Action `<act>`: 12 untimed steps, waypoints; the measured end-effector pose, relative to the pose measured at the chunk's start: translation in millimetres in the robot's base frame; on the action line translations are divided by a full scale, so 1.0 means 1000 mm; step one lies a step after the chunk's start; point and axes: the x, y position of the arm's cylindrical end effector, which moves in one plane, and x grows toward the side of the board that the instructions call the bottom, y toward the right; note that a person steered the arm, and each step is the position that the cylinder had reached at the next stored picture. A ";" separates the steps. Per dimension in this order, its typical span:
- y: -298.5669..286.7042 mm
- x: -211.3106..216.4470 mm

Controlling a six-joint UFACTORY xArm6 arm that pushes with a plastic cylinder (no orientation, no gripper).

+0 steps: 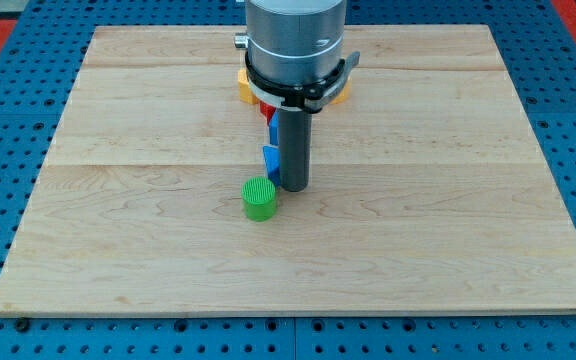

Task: Move the blue triangle closer to the yellow hexagon

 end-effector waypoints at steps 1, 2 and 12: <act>-0.026 -0.012; -0.048 -0.025; -0.063 -0.048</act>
